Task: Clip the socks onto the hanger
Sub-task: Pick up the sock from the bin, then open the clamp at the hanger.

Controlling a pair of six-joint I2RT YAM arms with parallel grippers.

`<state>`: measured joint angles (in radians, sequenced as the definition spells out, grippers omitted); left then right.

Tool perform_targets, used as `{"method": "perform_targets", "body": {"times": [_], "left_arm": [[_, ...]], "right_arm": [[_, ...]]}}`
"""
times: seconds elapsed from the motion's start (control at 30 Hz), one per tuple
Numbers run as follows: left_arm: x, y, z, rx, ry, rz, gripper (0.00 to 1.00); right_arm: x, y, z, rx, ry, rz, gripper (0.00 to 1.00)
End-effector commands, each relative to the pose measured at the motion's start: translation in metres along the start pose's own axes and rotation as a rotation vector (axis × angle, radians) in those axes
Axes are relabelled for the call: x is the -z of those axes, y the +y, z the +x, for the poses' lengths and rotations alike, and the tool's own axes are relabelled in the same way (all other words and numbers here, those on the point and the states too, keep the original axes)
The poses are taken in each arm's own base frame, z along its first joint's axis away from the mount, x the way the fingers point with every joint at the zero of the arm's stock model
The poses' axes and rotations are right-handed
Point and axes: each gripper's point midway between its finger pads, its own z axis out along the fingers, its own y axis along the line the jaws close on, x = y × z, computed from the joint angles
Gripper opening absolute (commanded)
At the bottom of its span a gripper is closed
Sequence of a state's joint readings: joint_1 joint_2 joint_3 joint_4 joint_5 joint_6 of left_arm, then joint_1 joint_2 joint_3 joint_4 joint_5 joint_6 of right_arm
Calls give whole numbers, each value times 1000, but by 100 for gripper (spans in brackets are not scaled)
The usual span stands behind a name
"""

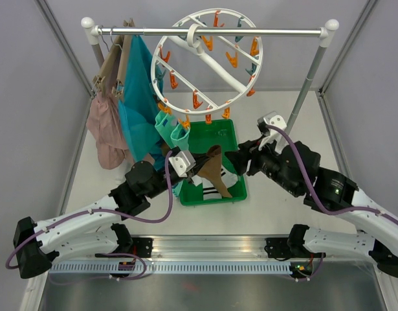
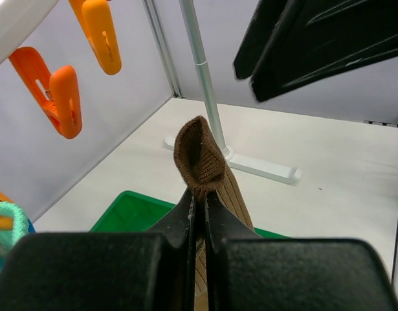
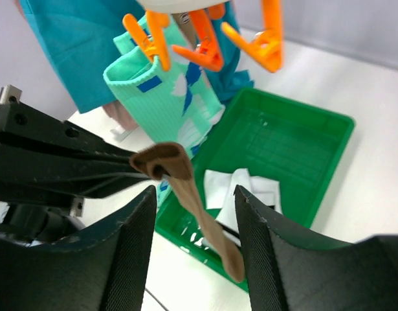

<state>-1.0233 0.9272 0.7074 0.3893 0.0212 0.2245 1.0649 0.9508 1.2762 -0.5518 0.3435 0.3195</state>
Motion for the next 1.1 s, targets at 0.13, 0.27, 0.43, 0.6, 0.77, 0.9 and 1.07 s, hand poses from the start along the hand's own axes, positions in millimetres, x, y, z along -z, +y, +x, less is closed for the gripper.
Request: {"method": "perform_targets", "body": {"times": [0.13, 0.27, 0.43, 0.6, 0.77, 0.9, 1.07], "left_arm": [[11, 14, -25, 35, -34, -65, 2], [17, 17, -25, 39, -23, -80, 2], [20, 19, -26, 43, -12, -92, 2], [25, 20, -27, 43, -6, -95, 2], [29, 22, -29, 34, -6, -101, 2], [29, 21, -28, 31, -2, -99, 2], [28, 20, -25, 25, 9, -95, 2]], "right_arm": [[7, -20, -21, 150, -163, 50, 62], [2, -14, -29, 226, -209, 12, 63], [-6, -19, -41, 292, -247, -16, 65], [-20, -34, -53, 294, -259, -54, 65], [-28, -36, -58, 324, -274, -120, 64], [-34, -35, -62, 345, -286, -145, 64], [-39, -35, -67, 374, -314, -148, 64]]}}
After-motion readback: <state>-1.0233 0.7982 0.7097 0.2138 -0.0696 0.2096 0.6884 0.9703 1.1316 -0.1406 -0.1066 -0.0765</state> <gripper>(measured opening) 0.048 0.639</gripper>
